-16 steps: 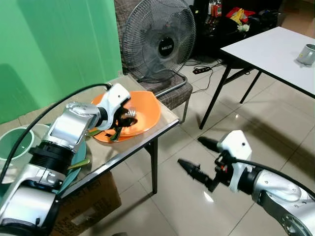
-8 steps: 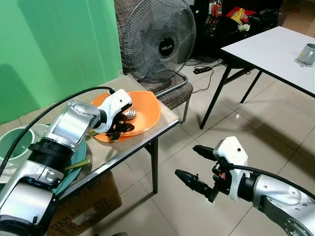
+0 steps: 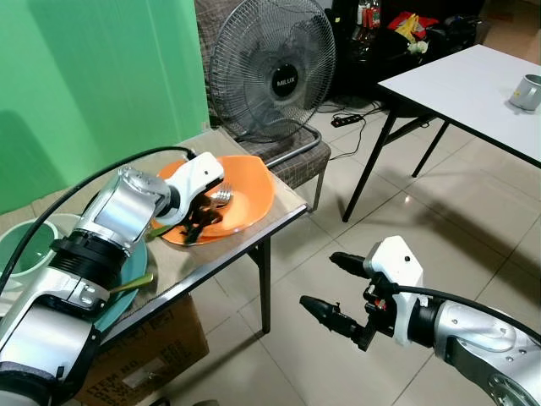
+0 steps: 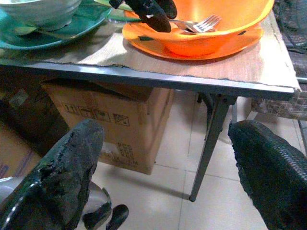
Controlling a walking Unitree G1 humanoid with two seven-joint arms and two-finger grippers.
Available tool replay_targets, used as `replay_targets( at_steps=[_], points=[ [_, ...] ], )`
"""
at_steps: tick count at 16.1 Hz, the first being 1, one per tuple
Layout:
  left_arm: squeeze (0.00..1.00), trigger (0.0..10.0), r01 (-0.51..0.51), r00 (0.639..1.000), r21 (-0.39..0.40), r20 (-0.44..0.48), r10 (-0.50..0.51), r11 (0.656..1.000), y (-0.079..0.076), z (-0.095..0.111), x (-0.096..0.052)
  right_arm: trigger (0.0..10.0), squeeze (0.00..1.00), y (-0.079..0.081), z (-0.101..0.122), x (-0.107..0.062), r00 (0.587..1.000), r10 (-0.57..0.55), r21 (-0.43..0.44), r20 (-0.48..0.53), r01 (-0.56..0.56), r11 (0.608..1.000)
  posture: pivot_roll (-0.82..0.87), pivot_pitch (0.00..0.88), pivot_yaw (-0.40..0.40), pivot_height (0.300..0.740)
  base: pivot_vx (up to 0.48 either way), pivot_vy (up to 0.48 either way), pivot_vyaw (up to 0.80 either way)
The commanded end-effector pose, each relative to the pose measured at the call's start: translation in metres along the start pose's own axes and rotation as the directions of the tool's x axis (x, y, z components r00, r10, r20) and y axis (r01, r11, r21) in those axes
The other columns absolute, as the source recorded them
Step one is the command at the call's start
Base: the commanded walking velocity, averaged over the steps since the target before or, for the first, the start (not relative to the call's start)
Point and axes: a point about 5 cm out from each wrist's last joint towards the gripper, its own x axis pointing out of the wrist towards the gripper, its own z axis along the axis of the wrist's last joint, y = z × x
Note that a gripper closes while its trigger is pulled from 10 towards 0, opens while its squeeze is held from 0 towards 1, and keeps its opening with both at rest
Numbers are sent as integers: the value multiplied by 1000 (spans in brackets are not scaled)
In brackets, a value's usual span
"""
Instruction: Setting the table
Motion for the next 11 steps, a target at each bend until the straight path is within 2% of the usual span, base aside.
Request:
replay_targets(
  at_steps=[1,7,8,9,10,11],
  points=[
    [0,10000,-15,1000,26,-7,15,1000,3,5,-2,10000,0,1,2,-1,1000,18,-9,-6,-18,1000,-75,0,14,740,0,0,0],
    [0,10000,-20,999,41,-38,21,999,7,0,3,10000,0,3,3,-1,1000,30,-14,-6,-30,999,-79,0,15,740,0,0,0],
    [0,9569,-20,999,46,-38,21,999,8,1,3,10000,0,3,3,-1,999,34,-15,-6,-34,999,-78,0,14,740,0,0,0],
    [0,7137,-18,999,57,-40,21,998,9,2,4,10000,0,3,3,-1,999,37,-16,-5,-37,999,-77,0,16,740,0,0,0],
    [0,5451,-18,999,60,-41,21,998,9,2,4,10000,0,3,3,-1,999,38,-17,-5,-38,999,-77,0,15,740,0,0,0],
    [0,4824,-18,999,62,-43,21,998,10,2,5,10000,0,3,3,-1,999,38,-17,-4,-38,999,-77,0,18,740,0,0,0]
  ],
)
